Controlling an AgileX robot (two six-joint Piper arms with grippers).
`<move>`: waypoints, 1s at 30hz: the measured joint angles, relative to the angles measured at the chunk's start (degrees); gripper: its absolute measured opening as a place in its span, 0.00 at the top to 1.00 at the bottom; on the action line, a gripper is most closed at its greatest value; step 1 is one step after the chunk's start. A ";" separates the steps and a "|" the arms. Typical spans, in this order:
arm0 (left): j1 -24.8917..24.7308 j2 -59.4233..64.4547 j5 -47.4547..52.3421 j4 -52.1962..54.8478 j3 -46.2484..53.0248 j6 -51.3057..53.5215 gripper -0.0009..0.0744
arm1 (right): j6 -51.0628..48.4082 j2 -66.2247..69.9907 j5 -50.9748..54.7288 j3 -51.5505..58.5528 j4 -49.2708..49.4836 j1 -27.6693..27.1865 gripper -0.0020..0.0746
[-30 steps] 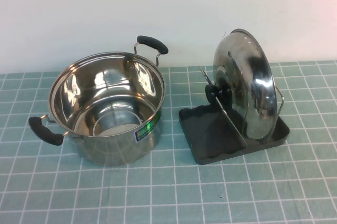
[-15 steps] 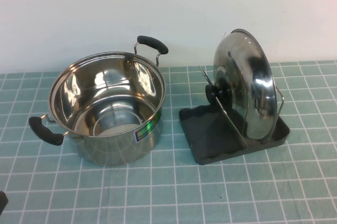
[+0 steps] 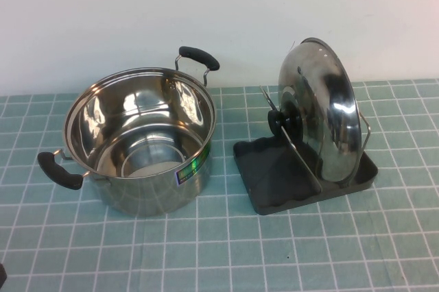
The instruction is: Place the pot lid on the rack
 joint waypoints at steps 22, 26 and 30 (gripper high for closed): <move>37.45 -0.25 -10.17 -41.59 10.50 36.25 0.99 | 0.03 -0.12 0.00 0.00 0.00 0.00 0.97; 38.47 -0.25 -10.24 -42.20 10.59 36.16 0.99 | 0.03 -0.12 0.00 0.00 0.00 0.00 0.97; 38.85 -0.25 -10.24 -42.33 10.59 36.16 0.99 | 0.03 -0.12 0.00 0.00 0.00 0.00 0.97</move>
